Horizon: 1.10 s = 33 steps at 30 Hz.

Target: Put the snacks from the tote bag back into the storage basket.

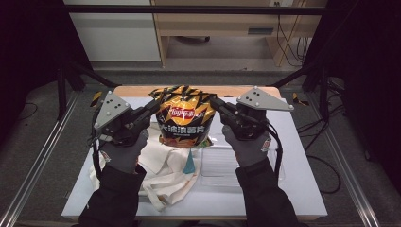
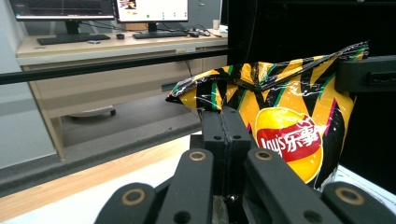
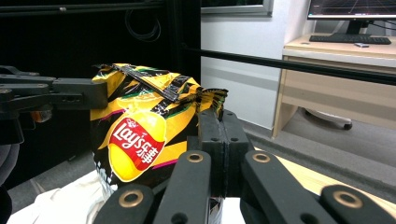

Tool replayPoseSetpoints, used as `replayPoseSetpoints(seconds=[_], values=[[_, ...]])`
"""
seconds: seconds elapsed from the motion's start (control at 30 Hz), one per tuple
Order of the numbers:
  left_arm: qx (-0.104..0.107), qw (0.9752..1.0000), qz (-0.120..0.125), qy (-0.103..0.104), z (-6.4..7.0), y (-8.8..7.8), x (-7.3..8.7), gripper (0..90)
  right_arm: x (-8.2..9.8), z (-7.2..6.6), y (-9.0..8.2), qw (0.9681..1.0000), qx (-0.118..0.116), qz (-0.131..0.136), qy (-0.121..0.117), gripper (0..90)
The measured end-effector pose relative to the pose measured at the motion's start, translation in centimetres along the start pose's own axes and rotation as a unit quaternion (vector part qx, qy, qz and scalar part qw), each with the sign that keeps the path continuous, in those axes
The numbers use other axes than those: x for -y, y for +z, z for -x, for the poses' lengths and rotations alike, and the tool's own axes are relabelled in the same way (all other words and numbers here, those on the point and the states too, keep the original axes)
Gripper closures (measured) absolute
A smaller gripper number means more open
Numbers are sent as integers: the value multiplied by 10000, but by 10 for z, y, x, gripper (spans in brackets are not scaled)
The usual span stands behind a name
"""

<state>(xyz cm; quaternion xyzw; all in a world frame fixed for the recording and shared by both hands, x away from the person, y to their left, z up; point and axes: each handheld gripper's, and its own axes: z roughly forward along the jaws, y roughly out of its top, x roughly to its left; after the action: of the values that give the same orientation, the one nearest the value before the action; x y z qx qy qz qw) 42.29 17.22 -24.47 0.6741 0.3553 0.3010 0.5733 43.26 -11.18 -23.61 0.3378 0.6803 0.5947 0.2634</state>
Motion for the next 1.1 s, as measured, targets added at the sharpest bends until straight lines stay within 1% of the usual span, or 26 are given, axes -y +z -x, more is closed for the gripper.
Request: replayPoseSetpoints(seconds=[0.13,0.23,0.47,0.8,1.0,1.07,1.1], values=[[29,10000,5,7,4,5,0,900,0,4,-4,10000,53,-3,6,900],[66,10000,17,-48,7,10,0,900,0,7,-7,10000,80,-10,5,900],[113,9999,29,-53,14,18,1,900,2,15,-14,9999,169,-11,31,900],[217,9997,45,-51,25,26,-1,900,1,23,-25,9996,272,1,4,900],[298,9995,34,-45,32,31,-1,900,2,29,-32,9995,328,2,42,900],[275,9996,28,-24,33,32,0,899,3,31,-34,9994,330,18,50,900],[315,9995,36,-31,35,32,0,899,3,31,-35,9994,339,21,57,900]])
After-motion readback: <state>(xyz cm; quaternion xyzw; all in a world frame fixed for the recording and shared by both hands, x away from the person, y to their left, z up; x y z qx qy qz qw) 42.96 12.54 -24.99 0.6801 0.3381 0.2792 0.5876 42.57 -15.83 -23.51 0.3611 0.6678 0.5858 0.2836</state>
